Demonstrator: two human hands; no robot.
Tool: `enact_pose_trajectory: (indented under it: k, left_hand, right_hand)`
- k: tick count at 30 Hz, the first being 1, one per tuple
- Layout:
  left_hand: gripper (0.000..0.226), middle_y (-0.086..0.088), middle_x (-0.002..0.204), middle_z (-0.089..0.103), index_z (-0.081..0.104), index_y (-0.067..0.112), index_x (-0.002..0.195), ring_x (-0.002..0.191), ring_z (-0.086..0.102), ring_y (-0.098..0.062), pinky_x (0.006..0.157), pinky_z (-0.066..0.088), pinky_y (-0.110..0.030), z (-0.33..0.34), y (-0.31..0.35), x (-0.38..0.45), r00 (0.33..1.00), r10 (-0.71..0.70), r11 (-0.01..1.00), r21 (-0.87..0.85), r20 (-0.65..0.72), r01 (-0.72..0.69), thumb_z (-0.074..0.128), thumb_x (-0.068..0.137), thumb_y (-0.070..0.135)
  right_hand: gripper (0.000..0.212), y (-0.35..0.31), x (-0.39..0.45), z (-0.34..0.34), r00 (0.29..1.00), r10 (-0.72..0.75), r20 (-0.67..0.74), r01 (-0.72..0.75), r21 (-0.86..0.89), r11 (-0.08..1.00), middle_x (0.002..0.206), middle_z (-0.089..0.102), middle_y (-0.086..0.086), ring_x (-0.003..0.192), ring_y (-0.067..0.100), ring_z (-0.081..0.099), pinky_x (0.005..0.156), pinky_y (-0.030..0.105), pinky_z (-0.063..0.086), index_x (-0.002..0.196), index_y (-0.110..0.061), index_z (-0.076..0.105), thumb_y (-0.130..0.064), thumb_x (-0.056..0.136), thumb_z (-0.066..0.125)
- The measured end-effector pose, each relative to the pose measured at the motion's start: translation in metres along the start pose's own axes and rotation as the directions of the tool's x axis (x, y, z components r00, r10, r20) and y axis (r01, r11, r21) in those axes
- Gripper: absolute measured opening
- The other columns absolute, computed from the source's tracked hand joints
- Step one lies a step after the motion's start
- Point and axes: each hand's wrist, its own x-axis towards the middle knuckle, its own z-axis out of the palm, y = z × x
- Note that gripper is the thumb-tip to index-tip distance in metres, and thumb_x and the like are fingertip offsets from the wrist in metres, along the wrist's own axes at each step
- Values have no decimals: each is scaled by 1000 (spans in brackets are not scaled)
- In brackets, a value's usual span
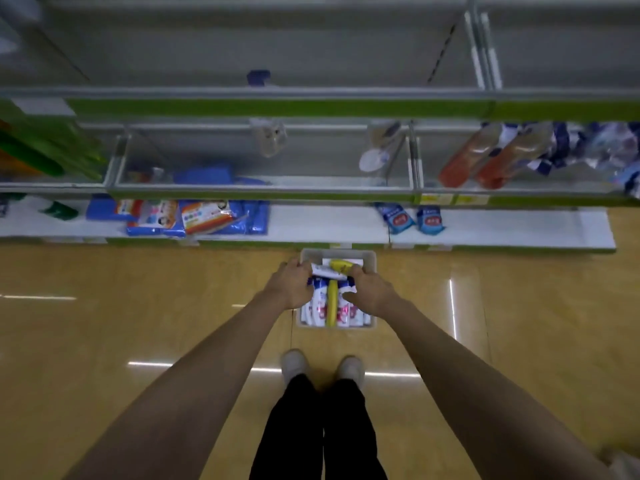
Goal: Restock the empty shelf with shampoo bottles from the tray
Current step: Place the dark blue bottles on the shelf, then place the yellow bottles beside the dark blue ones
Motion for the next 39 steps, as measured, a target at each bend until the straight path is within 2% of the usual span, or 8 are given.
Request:
enact_pose_trajectory:
  k: [13, 22, 25, 27, 32, 35, 37, 39]
  left_hand:
    - [43, -17, 132, 42, 41, 7, 133, 121, 46, -32, 101, 41, -39, 184, -44, 91, 977, -140, 975, -150, 164, 165, 47, 93, 19]
    - [44, -16, 132, 46, 41, 6, 132, 121, 49, -29, 100, 43, -36, 291, -83, 227, 965, -234, 936, -243, 116, 256, 52, 93, 22]
    - [46, -16, 130, 45, 44, 6, 128, 118, 50, -30, 97, 45, -39, 311, -91, 271, 966, -244, 926, -277, 80, 257, 54, 91, 31]
    - [53, -17, 131, 45, 46, 5, 126, 117, 50, -30, 95, 46, -39, 323, -94, 299, 975, -223, 937, -271, 23, 221, 55, 89, 42]
    - [76, -11, 115, 58, 58, 9, 113, 104, 59, -26, 76, 47, -32, 340, -84, 347, 986, -159, 985, -80, -52, 154, 49, 75, 75]
    - [62, -8, 109, 64, 60, 14, 109, 101, 62, -24, 74, 49, -32, 347, -78, 361, 995, -87, 994, 61, -58, 91, 56, 77, 67]
    - [41, -8, 109, 65, 60, 14, 101, 101, 62, -26, 74, 48, -32, 347, -78, 367, 995, -63, 997, 47, -74, 67, 59, 83, 51]
    - [32, -11, 103, 66, 54, 13, 76, 98, 62, -28, 70, 44, -31, 343, -81, 372, 995, -66, 998, -4, -78, 66, 54, 87, 43]
  right_hand:
    - [52, 81, 104, 159, 994, 88, 62, -98, 191, 977, 133, 44, 17, 121, 33, 48, 98, 40, 44, 134, -7, 36, -26, 90, 57]
    - [47, 129, 248, 263, 990, 140, 24, -140, 291, 946, 135, 46, 17, 123, 32, 47, 102, 41, 42, 133, -4, 37, -23, 93, 53]
    - [34, 144, 297, 277, 989, 143, -33, -130, 255, 958, 131, 47, 18, 118, 32, 49, 97, 38, 42, 127, -3, 42, -18, 96, 46]
    - [37, 155, 329, 281, 986, 148, -77, -126, 238, 963, 134, 44, 19, 121, 34, 45, 95, 38, 40, 129, -2, 39, -17, 96, 45]
    - [43, 181, 392, 276, 960, 137, -245, -122, 75, 990, 137, 35, 20, 129, 36, 32, 100, 43, 37, 132, -3, 38, -22, 95, 47]
    - [41, 198, 428, 273, 955, 124, -270, -117, 41, 992, 139, 33, 18, 129, 36, 32, 104, 41, 32, 131, -2, 39, -20, 95, 46]
    - [42, 209, 451, 277, 966, 132, -224, -120, 70, 990, 143, 32, 17, 132, 35, 30, 107, 38, 29, 132, -1, 40, -16, 93, 45]
    - [49, 215, 466, 278, 968, 140, -210, -122, 95, 988, 145, 32, 20, 135, 35, 28, 111, 38, 26, 137, 0, 37, -14, 91, 46]
